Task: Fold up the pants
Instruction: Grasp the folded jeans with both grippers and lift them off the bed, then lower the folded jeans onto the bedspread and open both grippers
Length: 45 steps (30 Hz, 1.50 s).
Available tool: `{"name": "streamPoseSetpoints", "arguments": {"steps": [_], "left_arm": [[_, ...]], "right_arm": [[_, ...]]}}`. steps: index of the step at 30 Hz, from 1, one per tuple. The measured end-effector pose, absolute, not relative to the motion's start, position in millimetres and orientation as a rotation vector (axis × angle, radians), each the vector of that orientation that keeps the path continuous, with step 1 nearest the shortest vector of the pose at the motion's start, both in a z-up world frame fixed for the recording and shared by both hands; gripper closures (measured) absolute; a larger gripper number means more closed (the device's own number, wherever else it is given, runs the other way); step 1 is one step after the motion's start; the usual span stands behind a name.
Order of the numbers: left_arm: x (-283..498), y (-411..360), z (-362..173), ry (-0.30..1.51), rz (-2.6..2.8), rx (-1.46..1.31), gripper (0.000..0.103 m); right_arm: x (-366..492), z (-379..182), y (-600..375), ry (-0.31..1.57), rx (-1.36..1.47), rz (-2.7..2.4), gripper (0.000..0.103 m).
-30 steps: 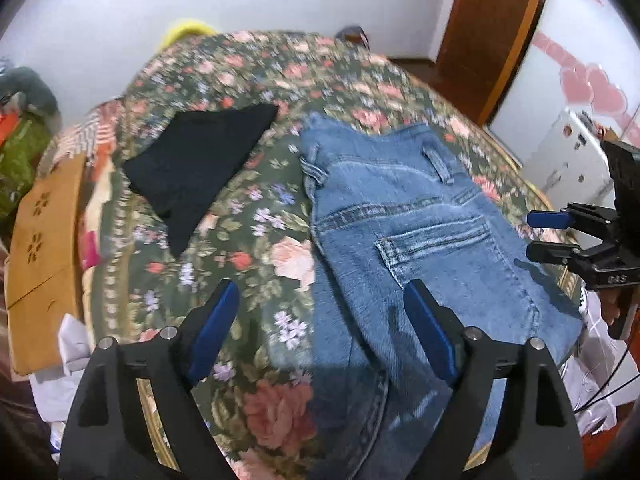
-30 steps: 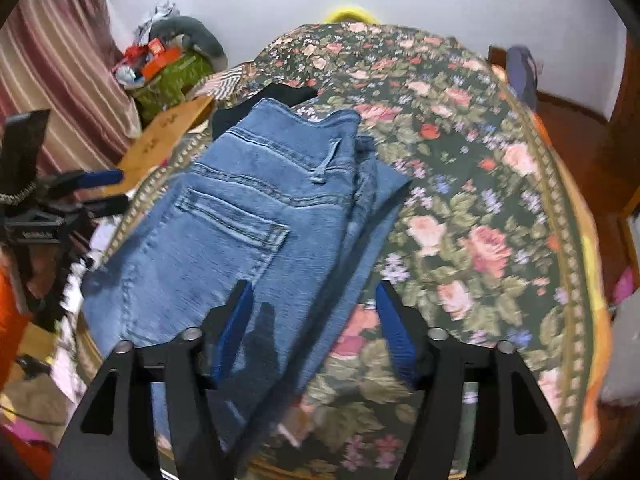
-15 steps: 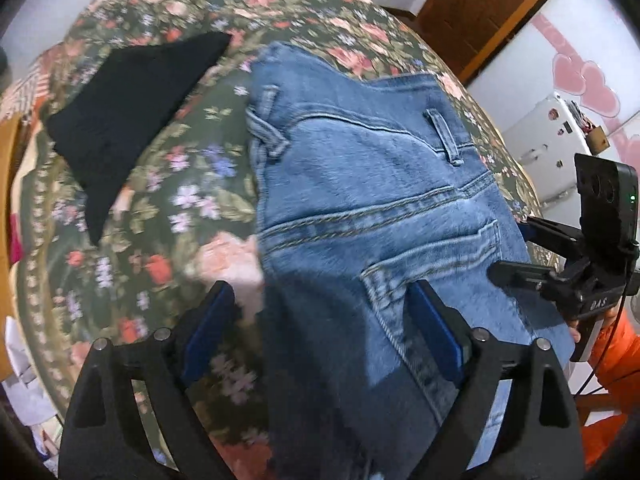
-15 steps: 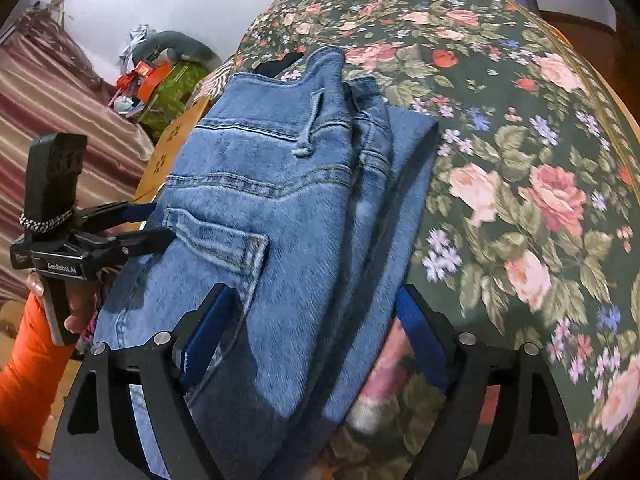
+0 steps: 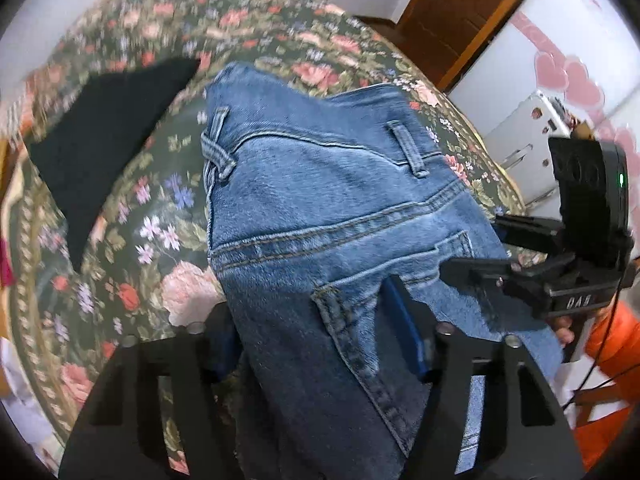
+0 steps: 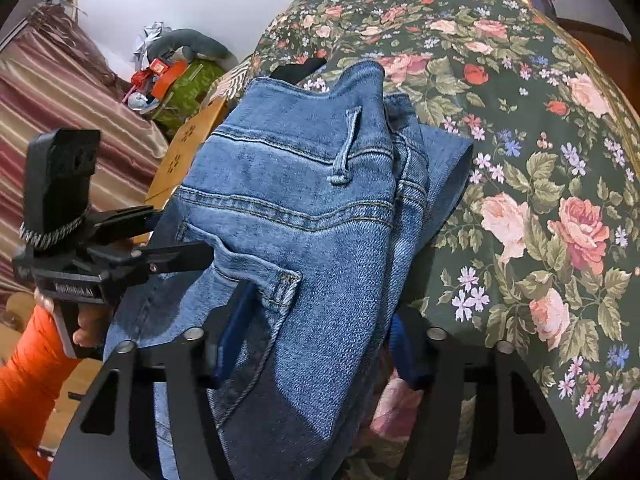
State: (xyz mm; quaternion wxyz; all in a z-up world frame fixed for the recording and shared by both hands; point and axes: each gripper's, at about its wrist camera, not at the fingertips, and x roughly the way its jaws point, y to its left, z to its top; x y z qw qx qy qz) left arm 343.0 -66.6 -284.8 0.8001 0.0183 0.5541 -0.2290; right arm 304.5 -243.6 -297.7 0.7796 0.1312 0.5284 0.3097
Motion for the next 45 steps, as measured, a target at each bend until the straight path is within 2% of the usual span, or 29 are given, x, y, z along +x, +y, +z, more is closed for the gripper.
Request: {"name": "streamPoseSetpoints", "arguments": {"steps": [4, 7, 20, 31, 39, 45], "left_arm": [[337, -69, -272, 1.140, -0.469, 0.059, 0.056], [331, -64, -258, 1.097, -0.476, 0.033, 0.061], [306, -29, -159, 0.794, -0.362, 0.025, 0.065], [342, 35, -92, 0.608, -0.219, 0.004, 0.065], [402, 87, -99, 0.577, -0.143, -0.034, 0.065], [459, 125, -158, 0.657, -0.130, -0.129, 0.065]], "right_arm": [[304, -290, -246, 1.123, 0.286, 0.650, 0.061], [304, -278, -244, 1.096, 0.270, 0.648, 0.067], [305, -187, -205, 0.847, 0.124, 0.695, 0.071], [358, -117, -140, 0.682, 0.058, 0.779, 0.071], [432, -114, -85, 0.691, 0.046, 0.813, 0.071], [483, -159, -52, 0.777, 0.008, 0.797, 0.071]]}}
